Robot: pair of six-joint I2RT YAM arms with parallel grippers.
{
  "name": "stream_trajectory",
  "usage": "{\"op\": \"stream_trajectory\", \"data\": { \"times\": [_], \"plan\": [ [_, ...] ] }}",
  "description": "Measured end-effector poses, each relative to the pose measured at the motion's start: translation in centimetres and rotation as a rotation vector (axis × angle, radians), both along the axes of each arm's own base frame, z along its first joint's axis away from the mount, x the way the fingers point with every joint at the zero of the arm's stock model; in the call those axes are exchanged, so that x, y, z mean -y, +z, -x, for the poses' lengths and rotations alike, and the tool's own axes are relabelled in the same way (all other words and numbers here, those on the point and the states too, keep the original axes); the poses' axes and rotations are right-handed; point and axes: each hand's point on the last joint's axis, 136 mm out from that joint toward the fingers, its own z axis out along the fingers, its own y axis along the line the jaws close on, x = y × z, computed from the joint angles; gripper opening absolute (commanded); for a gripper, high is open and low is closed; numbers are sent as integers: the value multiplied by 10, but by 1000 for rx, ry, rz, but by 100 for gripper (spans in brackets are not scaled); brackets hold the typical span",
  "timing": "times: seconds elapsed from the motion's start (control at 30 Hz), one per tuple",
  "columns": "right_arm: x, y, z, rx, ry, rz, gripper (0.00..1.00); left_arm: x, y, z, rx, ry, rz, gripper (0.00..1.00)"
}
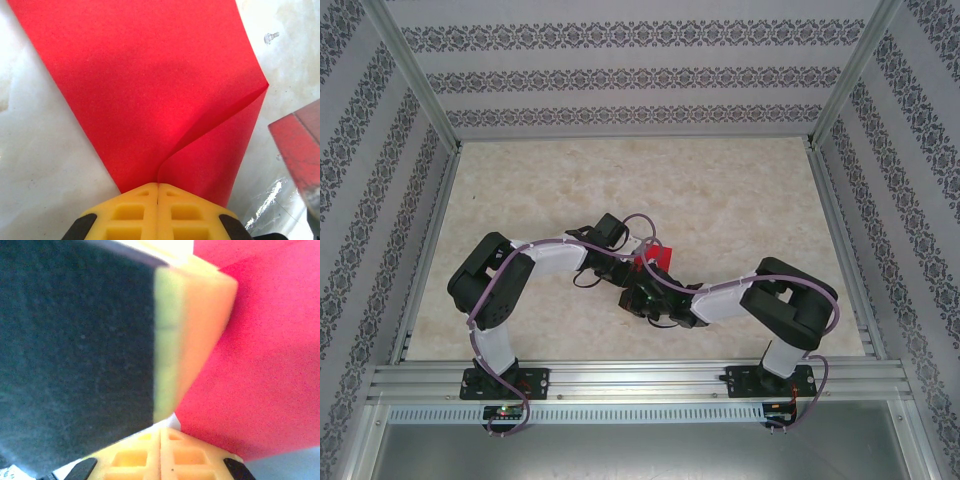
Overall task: Fold a paper plane with a square sheet of paper (pick it up from the middle)
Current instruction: Third fold the triangle at the center of the table.
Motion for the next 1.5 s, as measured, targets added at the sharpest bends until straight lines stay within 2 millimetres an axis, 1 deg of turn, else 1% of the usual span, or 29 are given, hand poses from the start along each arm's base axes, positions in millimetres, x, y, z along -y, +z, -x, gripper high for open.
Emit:
{"op": "stream_trajectory", "data": {
  "times": [0.07, 0.17, 0.2, 0.27, 0.4, 0.47, 0.57, 0.67, 0.83, 0.87, 1.0, 1.03, 1.1, 1.13, 1.17, 1.23, 1.3, 1.37, 1.43, 1.5],
  "plan": [
    [6, 7, 1, 9, -8, 9, 10, 0, 0, 0, 0, 0, 0, 4],
    [17, 29, -4, 49, -28, -23, 12, 0, 0, 0, 1, 0, 0, 4],
    [22, 36, -8, 65, -40, -35, 12, 0, 0, 0, 1, 0, 0, 4],
    [34, 43, -18, 83, -74, -44, 12, 0, 0, 0, 1, 0, 0, 4],
    [57, 34, -36, 77, -129, -21, 12, 0, 0, 0, 0, 0, -1, 4],
    [61, 31, -42, 70, -139, -19, 12, 0, 0, 0, -2, 0, -3, 4],
    [60, 25, -45, 57, -124, -13, 11, 0, 0, 0, -5, 0, -5, 4],
    [51, 20, -47, 45, -103, -20, 11, 0, 0, 0, -5, 0, -5, 4],
    [50, -1, -45, 14, -97, 3, 10, 0, 0, 0, -6, 0, -7, 5],
    [49, -2, -46, 13, -96, 1, 10, 0, 0, 0, -5, 1, -8, 5],
    [49, -4, -46, 9, -100, -2, 9, -1, 0, -1, -3, 3, -12, 12],
    [49, -3, -46, 9, -100, -4, 9, -1, 0, -2, -2, 6, -15, 16],
    [48, -3, -46, 10, -100, -4, 9, -1, 2, -2, -3, 12, -18, 20],
    [48, -3, -46, 11, -101, -3, 9, -2, 3, -3, 0, 21, -26, 26],
    [48, -3, -46, 11, -101, -2, 9, -5, 5, -4, 5, 32, -37, 28],
    [49, -3, -46, 11, -102, -1, 9, -11, 10, -8, 22, 64, -65, 34],
    [49, -3, -47, 9, -104, 3, 9, -17, 20, -12, 43, 100, -76, 39],
    [49, -3, -47, 8, -110, 7, 9, -22, 36, -17, 69, 141, -65, 37],
    [49, -3, -47, 4, -121, 6, 10, -24, 56, -21, 94, 175, -26, 33],
    [49, -3, -47, 1, -128, 4, 10, -24, 72, -17, 99, 188, 21, 27]
  ]
}}
